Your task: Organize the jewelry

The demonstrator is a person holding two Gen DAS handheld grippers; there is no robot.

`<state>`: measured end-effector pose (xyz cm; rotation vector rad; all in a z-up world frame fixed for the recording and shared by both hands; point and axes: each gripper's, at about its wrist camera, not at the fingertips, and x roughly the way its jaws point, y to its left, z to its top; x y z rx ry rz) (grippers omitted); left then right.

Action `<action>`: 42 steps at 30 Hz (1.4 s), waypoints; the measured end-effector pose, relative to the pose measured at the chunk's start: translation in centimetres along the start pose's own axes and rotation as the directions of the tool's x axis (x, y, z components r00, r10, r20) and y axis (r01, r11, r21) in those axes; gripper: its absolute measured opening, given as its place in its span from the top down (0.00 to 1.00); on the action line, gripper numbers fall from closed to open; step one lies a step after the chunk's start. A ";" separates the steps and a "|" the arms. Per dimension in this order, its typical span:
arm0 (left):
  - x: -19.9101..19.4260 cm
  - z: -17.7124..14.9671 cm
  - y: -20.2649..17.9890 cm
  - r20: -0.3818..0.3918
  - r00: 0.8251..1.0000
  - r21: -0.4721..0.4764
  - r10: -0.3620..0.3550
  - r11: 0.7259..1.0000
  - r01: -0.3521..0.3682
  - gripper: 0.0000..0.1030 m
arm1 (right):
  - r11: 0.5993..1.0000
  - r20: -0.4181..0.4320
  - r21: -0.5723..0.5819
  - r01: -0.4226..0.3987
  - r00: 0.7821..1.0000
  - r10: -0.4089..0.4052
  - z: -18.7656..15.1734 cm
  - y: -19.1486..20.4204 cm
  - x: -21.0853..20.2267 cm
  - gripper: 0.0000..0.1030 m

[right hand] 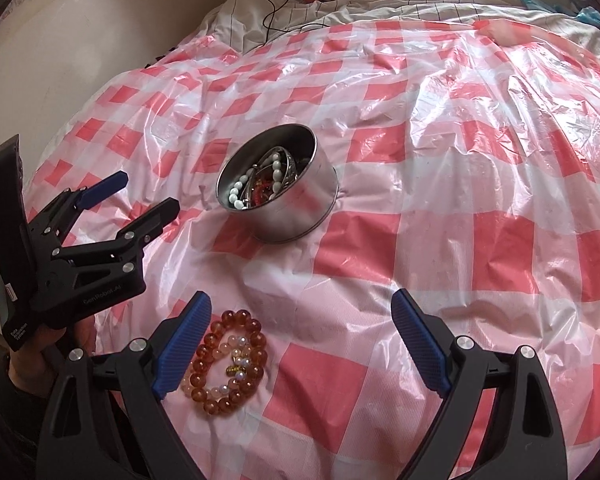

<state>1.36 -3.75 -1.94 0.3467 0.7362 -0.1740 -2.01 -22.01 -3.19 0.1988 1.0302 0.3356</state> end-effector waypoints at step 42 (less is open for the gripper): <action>-1.6 -0.8 -2.1 0.046 0.999 0.106 0.024 0.994 -0.029 0.16 | 0.947 -0.028 -0.244 0.209 0.975 -0.222 -2.8 3.0 2.0 0.13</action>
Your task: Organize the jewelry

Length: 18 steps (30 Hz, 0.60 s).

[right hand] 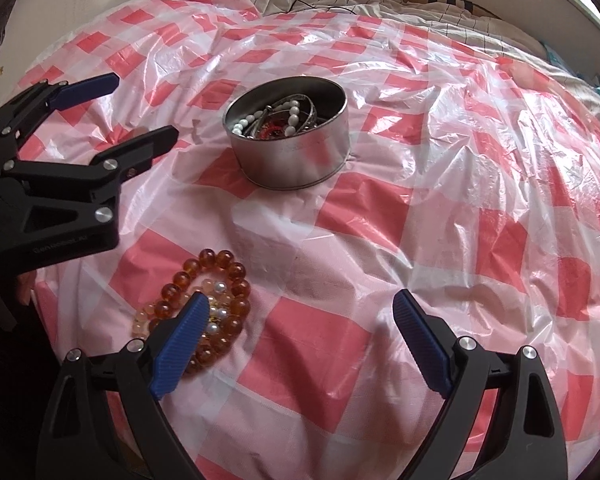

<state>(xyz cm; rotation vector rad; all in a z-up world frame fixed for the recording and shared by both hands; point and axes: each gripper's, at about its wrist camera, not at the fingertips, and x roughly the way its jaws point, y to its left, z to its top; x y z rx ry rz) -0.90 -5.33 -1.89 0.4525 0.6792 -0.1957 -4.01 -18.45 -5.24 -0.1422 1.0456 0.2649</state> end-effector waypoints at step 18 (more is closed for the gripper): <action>0.2 -0.2 -0.1 0.003 1.000 0.011 0.005 1.000 -0.005 0.16 | 1.000 -0.012 -0.008 0.021 1.000 -0.021 -0.2 0.0 0.6 0.11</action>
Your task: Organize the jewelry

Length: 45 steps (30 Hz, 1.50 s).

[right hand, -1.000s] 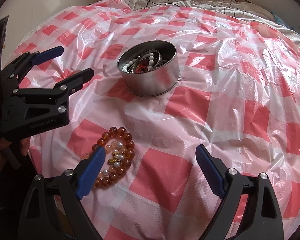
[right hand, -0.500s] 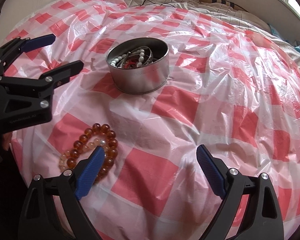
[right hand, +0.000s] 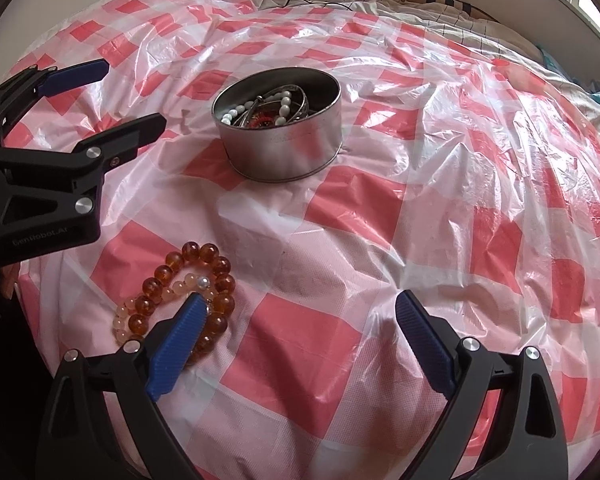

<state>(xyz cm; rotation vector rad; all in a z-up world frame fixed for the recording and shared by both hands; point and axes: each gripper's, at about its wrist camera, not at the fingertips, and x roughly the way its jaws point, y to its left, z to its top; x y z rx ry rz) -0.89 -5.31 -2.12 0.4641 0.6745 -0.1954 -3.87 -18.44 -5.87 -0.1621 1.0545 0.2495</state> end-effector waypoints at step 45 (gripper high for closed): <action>-0.4 -1.5 -2.8 -0.096 0.887 -0.021 -0.452 0.892 0.452 0.15 | 0.983 -0.039 0.000 0.185 0.982 -0.185 0.0 -2.8 0.1 0.08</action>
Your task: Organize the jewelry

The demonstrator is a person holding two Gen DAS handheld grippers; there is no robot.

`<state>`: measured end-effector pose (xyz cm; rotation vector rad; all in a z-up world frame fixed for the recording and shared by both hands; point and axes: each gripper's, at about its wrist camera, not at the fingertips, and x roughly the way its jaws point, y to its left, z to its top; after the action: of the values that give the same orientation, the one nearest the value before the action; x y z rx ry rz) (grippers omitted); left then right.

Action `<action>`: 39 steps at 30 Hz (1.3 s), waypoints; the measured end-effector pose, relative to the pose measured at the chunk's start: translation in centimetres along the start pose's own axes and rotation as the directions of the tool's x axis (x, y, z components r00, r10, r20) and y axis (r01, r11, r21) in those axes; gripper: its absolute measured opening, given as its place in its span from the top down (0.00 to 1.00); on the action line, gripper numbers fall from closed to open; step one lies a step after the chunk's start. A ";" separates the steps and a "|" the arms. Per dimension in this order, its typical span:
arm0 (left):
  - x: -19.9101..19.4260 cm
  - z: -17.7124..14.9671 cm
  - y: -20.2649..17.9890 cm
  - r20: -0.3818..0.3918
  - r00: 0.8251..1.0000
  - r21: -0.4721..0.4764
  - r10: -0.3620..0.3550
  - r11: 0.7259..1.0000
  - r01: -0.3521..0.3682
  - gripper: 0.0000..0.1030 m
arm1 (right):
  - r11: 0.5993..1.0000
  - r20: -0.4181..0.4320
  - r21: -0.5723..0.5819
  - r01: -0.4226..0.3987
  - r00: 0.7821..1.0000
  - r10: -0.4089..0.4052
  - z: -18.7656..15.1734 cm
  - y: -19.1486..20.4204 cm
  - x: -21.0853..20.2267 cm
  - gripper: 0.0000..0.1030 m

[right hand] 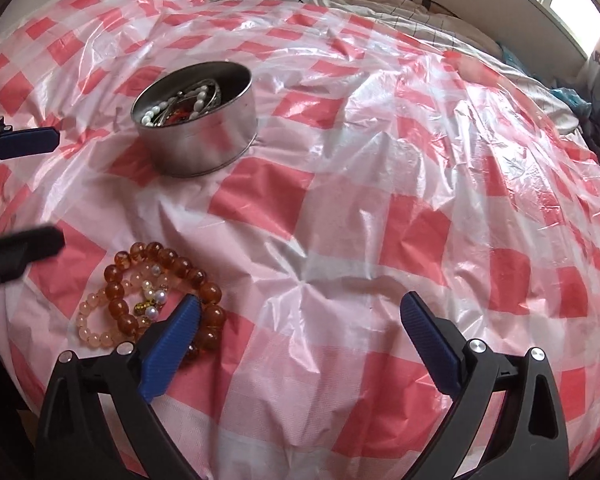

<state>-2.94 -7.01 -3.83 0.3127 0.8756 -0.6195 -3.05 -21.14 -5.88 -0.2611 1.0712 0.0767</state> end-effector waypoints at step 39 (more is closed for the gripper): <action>2.4 -0.9 4.8 -0.082 0.983 -0.132 0.166 0.976 -0.175 0.15 | 0.918 0.084 0.009 -0.397 0.915 0.395 0.2 1.5 -2.2 0.35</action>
<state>0.66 -3.66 -6.20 0.2815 0.9437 -0.3878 -4.23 -19.56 -4.17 -0.0129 1.0310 0.4349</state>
